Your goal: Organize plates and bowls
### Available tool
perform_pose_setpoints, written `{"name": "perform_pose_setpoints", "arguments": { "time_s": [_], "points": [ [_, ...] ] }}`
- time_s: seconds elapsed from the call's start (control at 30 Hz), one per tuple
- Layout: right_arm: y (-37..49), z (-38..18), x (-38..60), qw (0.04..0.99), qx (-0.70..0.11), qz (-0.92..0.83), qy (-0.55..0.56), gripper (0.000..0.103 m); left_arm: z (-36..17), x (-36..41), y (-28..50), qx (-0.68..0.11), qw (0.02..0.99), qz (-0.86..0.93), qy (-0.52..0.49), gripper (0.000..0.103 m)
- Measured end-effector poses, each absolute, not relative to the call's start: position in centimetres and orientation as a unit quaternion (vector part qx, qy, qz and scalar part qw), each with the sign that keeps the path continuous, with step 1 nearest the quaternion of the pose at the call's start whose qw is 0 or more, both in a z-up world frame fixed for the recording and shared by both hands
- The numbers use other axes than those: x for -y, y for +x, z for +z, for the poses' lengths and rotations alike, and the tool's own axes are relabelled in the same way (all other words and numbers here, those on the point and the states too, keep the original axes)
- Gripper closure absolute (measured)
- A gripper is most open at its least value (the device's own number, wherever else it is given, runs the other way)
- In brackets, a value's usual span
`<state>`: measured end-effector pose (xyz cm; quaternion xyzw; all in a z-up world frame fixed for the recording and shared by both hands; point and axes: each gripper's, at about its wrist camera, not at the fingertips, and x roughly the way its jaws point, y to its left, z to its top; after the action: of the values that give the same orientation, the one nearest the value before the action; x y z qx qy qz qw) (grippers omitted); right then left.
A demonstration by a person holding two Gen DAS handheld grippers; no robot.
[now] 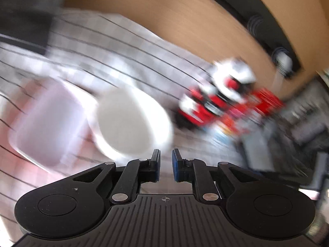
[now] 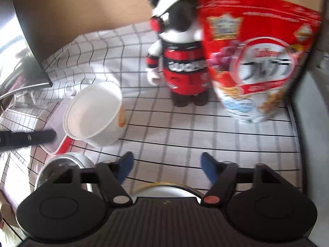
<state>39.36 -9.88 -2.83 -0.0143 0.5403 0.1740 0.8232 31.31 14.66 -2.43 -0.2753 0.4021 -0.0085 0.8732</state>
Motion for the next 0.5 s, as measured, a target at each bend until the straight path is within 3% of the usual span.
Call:
{"name": "perform_pose_setpoints", "arguments": {
  "time_s": [0.1, 0.23, 0.3, 0.33, 0.43, 0.5],
  "points": [
    [40.4, -2.9, 7.9, 0.828, -0.535, 0.169, 0.006, 0.027, -3.8, -18.3, 32.8, -0.425, 0.864, 0.069, -0.262, 0.089],
    [42.1, -3.9, 4.9, 0.817, -0.541, 0.199, 0.021, 0.027, -6.5, -21.5, 35.4, -0.434, 0.839, 0.069, -0.321, 0.087],
    [43.2, -5.1, 3.4, 0.810, -0.552, 0.196, 0.022, 0.027, -7.0, -21.6, 36.8, -0.436, 0.841, 0.067, -0.312, 0.082],
    [43.8, -5.9, 2.7, 0.809, -0.556, 0.188, 0.028, 0.029, -7.3, -21.5, 37.4, -0.439, 0.842, 0.067, -0.306, 0.082],
    [45.2, -7.9, 0.7, 0.807, -0.565, 0.166, 0.032, 0.049, -8.2, -21.4, 38.4, -0.442, 0.844, 0.069, -0.297, 0.082],
    [45.8, -9.4, -0.1, 0.798, -0.580, 0.160, 0.038, 0.053, -8.8, -21.2, 38.6, -0.437, 0.851, 0.078, -0.279, 0.081]
  ]
}}
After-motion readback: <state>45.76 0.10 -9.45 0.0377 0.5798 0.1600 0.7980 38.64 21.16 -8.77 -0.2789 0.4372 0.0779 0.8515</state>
